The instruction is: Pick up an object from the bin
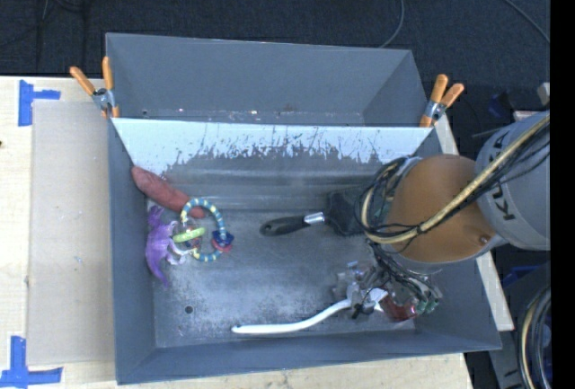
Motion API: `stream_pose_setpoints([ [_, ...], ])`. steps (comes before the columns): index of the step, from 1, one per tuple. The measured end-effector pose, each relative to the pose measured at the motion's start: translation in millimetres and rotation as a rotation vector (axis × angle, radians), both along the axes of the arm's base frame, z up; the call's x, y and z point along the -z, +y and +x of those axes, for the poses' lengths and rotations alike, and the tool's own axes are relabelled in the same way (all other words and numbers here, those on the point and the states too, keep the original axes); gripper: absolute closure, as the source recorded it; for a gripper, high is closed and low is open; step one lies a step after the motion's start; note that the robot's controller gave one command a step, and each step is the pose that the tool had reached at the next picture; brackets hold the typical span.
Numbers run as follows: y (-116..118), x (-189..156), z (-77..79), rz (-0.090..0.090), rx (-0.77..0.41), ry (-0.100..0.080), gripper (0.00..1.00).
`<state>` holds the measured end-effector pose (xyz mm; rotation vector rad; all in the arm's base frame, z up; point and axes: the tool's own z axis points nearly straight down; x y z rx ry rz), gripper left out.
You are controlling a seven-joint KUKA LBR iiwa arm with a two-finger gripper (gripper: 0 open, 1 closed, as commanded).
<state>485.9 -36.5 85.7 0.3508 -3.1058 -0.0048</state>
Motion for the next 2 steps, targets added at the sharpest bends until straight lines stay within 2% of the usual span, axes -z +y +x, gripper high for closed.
stream_pose_setpoints([
  [1, -9.6, -9.1, 3.5, 0.000, 0.011, -0.001, 1.00],
  [2, -4.3, -65.7, 4.5, 0.001, 0.017, 0.007, 1.00],
])
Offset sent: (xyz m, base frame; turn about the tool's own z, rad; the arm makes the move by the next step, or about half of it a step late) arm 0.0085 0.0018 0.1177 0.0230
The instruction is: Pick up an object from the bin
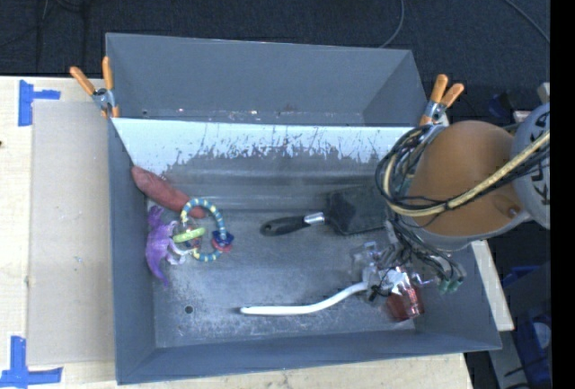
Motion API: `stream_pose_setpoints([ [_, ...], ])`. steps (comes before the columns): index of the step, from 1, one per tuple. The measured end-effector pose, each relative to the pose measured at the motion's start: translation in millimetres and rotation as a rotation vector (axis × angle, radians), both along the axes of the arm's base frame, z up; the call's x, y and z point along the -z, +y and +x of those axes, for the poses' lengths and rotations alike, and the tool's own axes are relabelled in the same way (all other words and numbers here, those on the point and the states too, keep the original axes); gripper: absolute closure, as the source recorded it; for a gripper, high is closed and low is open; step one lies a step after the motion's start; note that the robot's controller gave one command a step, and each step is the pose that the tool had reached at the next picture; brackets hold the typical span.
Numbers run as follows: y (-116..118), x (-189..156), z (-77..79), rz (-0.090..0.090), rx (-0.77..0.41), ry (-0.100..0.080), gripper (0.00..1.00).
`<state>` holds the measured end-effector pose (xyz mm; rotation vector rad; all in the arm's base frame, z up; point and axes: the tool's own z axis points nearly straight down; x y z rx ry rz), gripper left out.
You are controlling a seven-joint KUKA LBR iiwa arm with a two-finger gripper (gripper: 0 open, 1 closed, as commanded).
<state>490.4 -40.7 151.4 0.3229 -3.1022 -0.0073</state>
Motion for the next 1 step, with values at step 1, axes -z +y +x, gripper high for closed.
stream_pose_setpoints([
  [1, -11.1, -49.8, 7.0, -0.001, -0.005, -0.007, 1.00],
])
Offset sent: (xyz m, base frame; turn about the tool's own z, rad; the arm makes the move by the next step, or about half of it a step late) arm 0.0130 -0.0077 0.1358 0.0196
